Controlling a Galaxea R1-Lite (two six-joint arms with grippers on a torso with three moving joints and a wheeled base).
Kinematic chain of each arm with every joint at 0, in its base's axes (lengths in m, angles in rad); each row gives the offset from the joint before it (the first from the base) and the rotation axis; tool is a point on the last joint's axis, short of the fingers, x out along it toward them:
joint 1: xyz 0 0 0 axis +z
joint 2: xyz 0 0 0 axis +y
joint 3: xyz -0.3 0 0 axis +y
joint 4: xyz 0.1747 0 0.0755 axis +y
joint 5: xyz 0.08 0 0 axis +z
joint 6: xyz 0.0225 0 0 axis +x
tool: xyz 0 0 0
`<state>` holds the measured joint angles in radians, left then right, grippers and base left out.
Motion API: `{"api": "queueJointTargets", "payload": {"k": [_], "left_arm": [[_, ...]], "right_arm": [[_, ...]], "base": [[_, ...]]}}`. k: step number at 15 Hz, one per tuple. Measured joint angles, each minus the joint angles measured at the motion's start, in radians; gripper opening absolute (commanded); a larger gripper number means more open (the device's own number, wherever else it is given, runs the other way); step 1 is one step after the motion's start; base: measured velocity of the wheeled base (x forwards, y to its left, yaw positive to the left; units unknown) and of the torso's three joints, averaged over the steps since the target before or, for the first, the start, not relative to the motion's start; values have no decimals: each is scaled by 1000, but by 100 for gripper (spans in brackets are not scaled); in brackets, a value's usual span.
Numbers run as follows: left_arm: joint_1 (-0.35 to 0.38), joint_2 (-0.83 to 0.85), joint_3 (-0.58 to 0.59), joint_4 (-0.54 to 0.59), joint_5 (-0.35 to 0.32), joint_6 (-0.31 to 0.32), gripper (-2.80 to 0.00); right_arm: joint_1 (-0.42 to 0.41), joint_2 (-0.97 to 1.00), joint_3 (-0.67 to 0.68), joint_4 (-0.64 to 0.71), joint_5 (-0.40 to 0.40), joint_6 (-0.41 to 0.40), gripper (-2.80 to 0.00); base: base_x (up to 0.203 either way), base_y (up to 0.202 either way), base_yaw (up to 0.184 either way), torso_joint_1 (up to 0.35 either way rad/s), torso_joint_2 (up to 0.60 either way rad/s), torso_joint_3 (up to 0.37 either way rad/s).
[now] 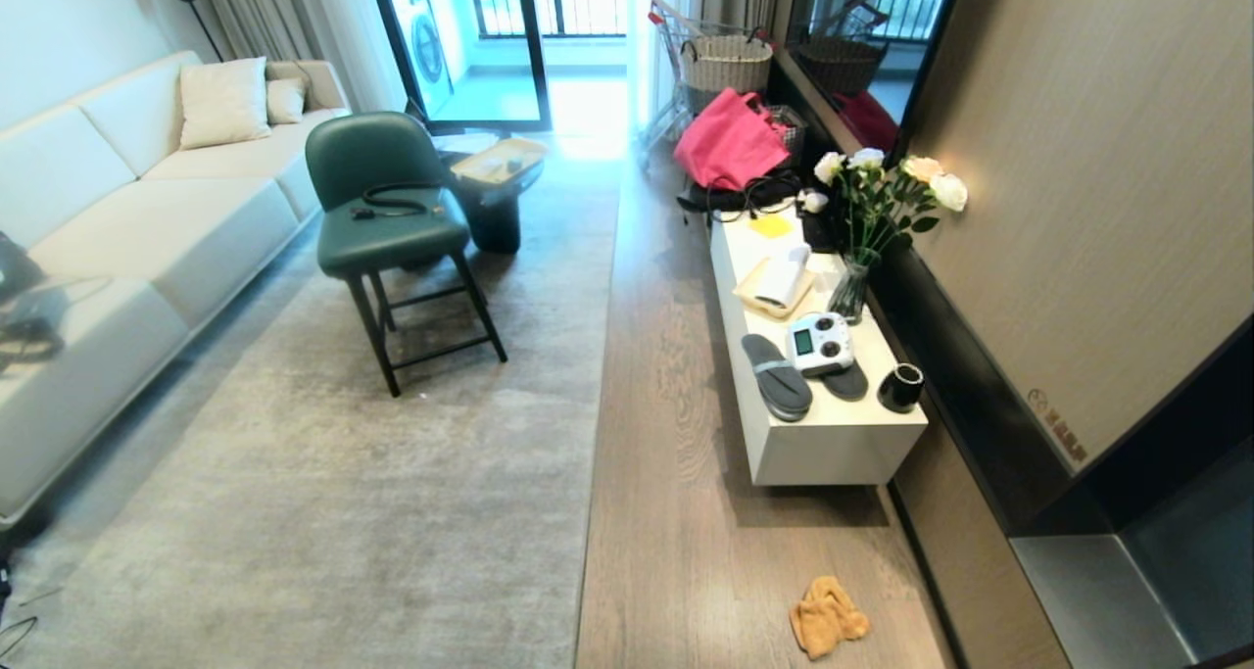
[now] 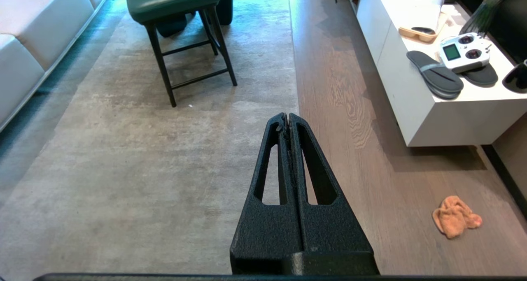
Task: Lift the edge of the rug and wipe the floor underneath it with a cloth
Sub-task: Pick up the rag
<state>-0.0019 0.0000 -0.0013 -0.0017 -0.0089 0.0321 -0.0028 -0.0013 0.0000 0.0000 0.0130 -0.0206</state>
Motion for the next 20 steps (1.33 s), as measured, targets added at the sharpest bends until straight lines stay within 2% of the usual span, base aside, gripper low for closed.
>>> {"api": "queueJointTargets", "payload": {"k": [20], "left_arm": [[0, 0, 0, 0, 0, 0, -280]], "right_arm": [[1, 0, 0, 0, 0, 0, -280]], "base": [[0, 0, 0, -115, 271, 156]]}}
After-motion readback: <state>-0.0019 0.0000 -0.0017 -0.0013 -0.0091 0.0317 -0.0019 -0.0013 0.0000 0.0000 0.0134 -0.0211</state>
